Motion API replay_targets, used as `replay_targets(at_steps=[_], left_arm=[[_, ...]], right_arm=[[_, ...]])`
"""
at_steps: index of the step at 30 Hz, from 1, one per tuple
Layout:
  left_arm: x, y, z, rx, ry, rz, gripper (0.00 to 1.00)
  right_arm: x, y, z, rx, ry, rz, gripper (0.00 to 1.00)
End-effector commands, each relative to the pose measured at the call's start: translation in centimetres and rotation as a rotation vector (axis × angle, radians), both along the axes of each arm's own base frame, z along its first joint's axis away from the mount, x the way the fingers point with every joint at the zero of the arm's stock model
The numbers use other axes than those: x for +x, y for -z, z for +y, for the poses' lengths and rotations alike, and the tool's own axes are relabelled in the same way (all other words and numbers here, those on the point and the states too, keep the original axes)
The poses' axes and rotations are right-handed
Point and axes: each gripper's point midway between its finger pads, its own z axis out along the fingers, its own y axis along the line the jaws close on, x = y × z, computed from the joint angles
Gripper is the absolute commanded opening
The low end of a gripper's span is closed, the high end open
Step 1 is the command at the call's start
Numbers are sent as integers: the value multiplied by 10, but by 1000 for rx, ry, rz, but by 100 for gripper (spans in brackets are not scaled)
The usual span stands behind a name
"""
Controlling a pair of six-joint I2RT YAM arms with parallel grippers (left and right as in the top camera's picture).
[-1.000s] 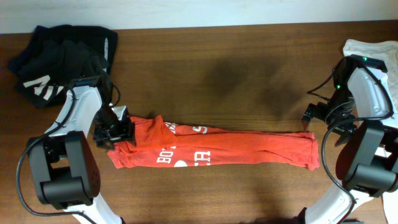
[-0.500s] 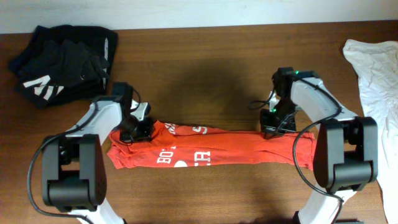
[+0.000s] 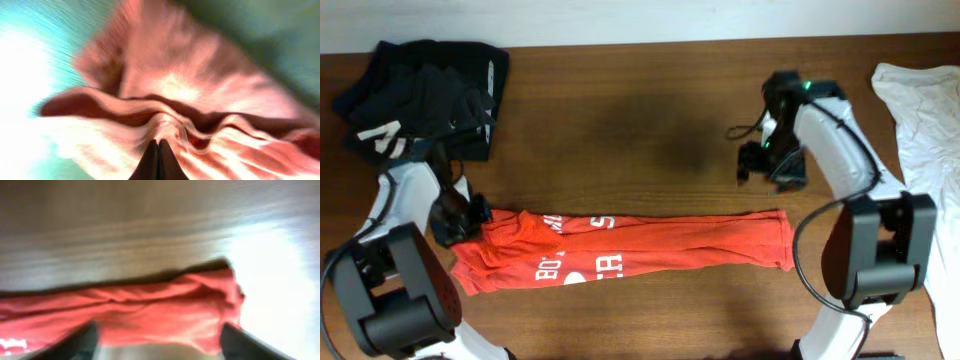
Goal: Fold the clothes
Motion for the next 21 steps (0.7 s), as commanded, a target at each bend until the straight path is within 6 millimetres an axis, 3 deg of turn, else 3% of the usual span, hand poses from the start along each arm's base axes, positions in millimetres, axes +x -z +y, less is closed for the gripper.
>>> replay_targets(at_steps=[1, 2, 3, 4, 5, 10, 12, 16, 18, 19, 20, 21], left_arm=[[21, -56, 10, 69, -12, -159, 23], [22, -62, 5, 46, -13, -182, 32], [22, -68, -6, -11, -13, -208, 64], [23, -72, -18, -77, -11, -225, 87], [24, -74, -31, -149, -13, -237, 99], [26, -75, -41, -202, -10, -247, 99], [26, -75, -42, -202, -9, -247, 99], [26, -75, -42, -202, -6, -248, 99], [26, -75, -42, -201, 17, -251, 99], [26, -75, -42, -201, 17, -251, 99], [26, -75, -42, -201, 17, -252, 99], [26, -75, -42, -201, 17, -251, 99]], right_arm=[[4, -31, -44, -90, 77, -34, 99], [0, -30, -54, -89, 107, -17, 99], [-6, -26, -69, -83, 154, 7, 99], [-14, -21, -82, -35, 196, 32, 99], [-22, -14, -81, 104, 183, 47, 99], [-63, 32, -48, 465, 126, 114, 100], [-80, 57, -36, 509, 146, 146, 98], [-94, 93, -32, 497, 170, 135, 98], [-102, 99, -28, 501, 195, 158, 77], [-104, 100, -28, 502, 196, 164, 35], [-104, 100, -29, 495, 213, 169, 4], [-102, 100, -29, 493, 215, 162, 4]])
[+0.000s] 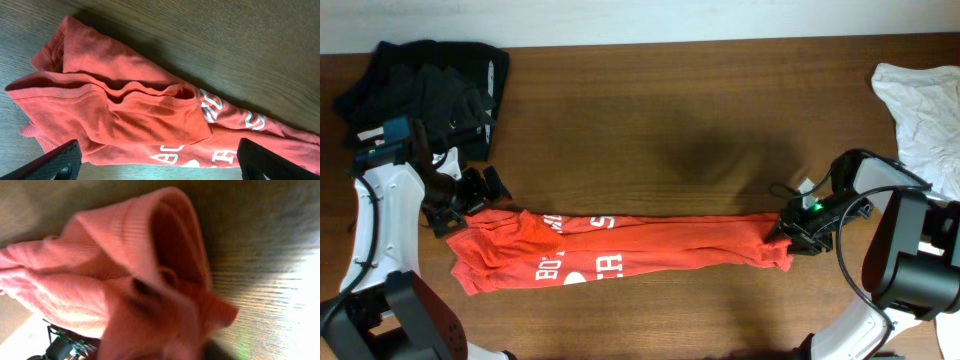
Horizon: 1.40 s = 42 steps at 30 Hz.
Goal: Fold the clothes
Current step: 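Grasp the right end with the right gripper and fold it leftward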
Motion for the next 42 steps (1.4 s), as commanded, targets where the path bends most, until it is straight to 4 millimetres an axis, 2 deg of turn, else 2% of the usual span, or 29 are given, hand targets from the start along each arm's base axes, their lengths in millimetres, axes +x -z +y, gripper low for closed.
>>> replay_targets(at_steps=[1, 4, 5, 6, 7, 9, 11, 13, 15, 17, 18, 22, 25, 28, 30, 33, 36, 39, 40, 41, 42], left_arm=[[2, -5, -3, -7, 23, -23, 99], [1, -5, -3, -8, 23, -21, 99], [0, -5, -4, -9, 23, -18, 99], [0, -6, -6, -11, 42, -21, 99], [3, -7, -16, -35, 102, -42, 99], [5, -9, -32, -70, 160, -62, 99], [9, -9, -40, -58, 188, -74, 99], [17, -9, -42, -57, 133, -83, 99], [15, -9, -42, -58, 133, -77, 99], [10, -8, -42, -58, 132, -52, 99], [9, -8, -39, -44, 131, -48, 99], [8, -6, -34, -10, 129, -39, 99], [8, -6, -34, -10, 130, -37, 99], [8, -6, -34, -10, 129, -38, 99], [8, -6, -34, -10, 129, -38, 99], [8, -6, -34, -10, 130, -37, 99], [7, -6, -34, -11, 130, -34, 99], [7, -6, -34, -11, 130, -34, 99], [7, -6, -34, -11, 130, -34, 99], [7, -5, -34, -11, 130, -34, 99], [7, -5, -34, -11, 130, -34, 99]], right_arm=[[1, 1, 1, 2, 16, 7, 4], [10, -8, -17, -100, 30, 38, 4], [16, -20, -29, -157, 29, 48, 4], [26, -40, -49, -269, 60, 73, 4], [33, -55, -60, -334, 86, 75, 4], [41, -83, -64, -360, 88, 41, 4], [43, -119, -54, -381, 67, -44, 4], [39, -143, -28, -421, 26, -106, 4], [37, -145, -19, -541, 10, -96, 4], [37, -136, 24, -559, -46, -102, 4], [38, -133, 40, -560, -61, -118, 4], [38, -108, 144, -439, -218, -252, 4], [24, -91, 194, -387, -260, -301, 4], [16, -79, 223, -350, -288, -352, 4], [15, -80, 250, -296, -322, -418, 7], [13, -79, 268, -267, -353, -458, 12], [6, -64, 274, -271, -382, -418, 12], [-5, -64, 288, -213, -415, -400, 26], [-6, -64, 288, -211, -427, -402, 48], [-5, -66, 285, -211, -468, -416, 84], [-2, -76, 274, -235, -488, -398, 88]])
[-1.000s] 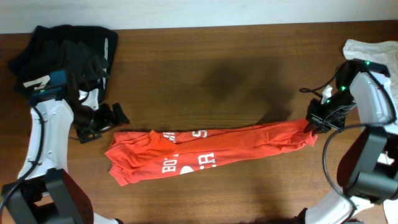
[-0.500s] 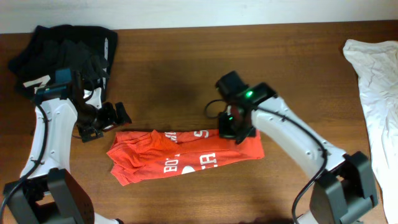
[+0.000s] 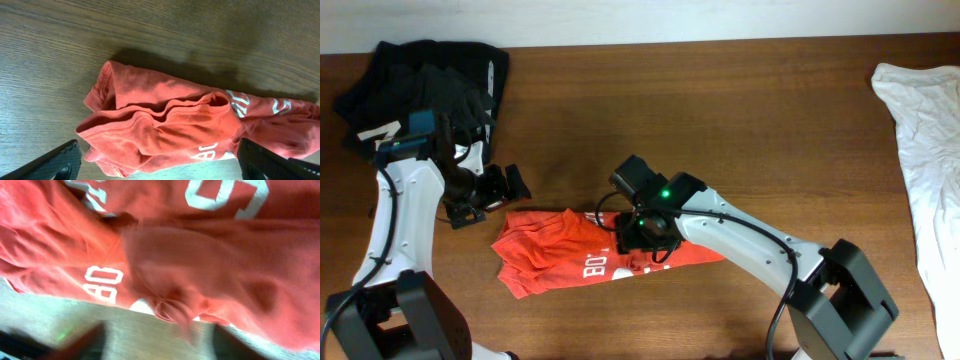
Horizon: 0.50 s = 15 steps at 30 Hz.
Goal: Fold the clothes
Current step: 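Grasp the right end with the right gripper and fold it leftward, then bring the left gripper to the folded shirt and press the fold together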
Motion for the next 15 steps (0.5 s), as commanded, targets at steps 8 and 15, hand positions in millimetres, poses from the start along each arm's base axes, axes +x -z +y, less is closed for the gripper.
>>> replay_targets(at_steps=[8, 15], left_arm=[[-22, -11, -94, -125, 257, 43, 3], [-62, -21, -217, -311, 597, 19, 1]], right_arm=[[55, -60, -153, -68, 118, 126, 4], [29, 11, -123, 187, 43, 187, 4]])
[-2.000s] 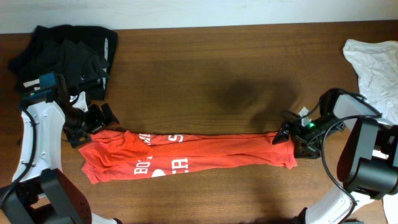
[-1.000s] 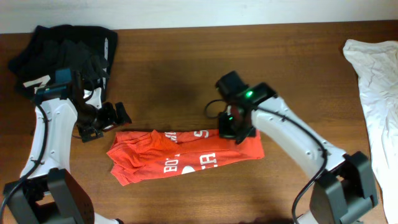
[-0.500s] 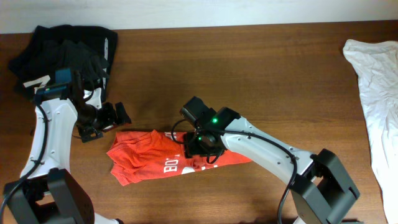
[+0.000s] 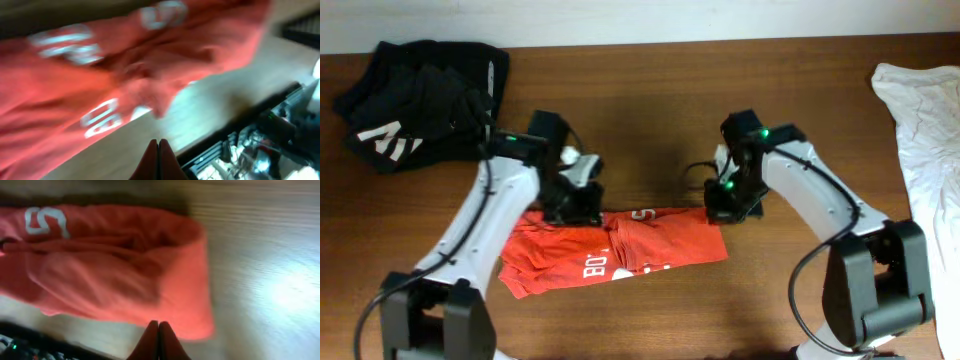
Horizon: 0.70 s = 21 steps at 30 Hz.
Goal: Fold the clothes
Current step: 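Bring the left gripper to the folded shirt and press the fold together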
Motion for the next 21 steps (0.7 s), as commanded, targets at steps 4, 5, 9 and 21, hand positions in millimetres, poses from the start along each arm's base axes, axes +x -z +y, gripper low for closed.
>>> replay_targets(at_steps=[4, 5, 9, 21], left_arm=[[-29, 4, -69, -105, 133, -17, 0], [-27, 13, -76, -114, 114, -29, 1], [-13, 50, -80, -131, 77, -109, 1], [48, 132, -20, 138, -111, -241, 5]], right_arm=[[-11, 17, 24, 171, -44, -14, 4], [-9, 17, 24, 172, -38, -22, 4], [4, 22, 21, 144, -44, -83, 4], [25, 39, -5, -29, -15, -179, 4]])
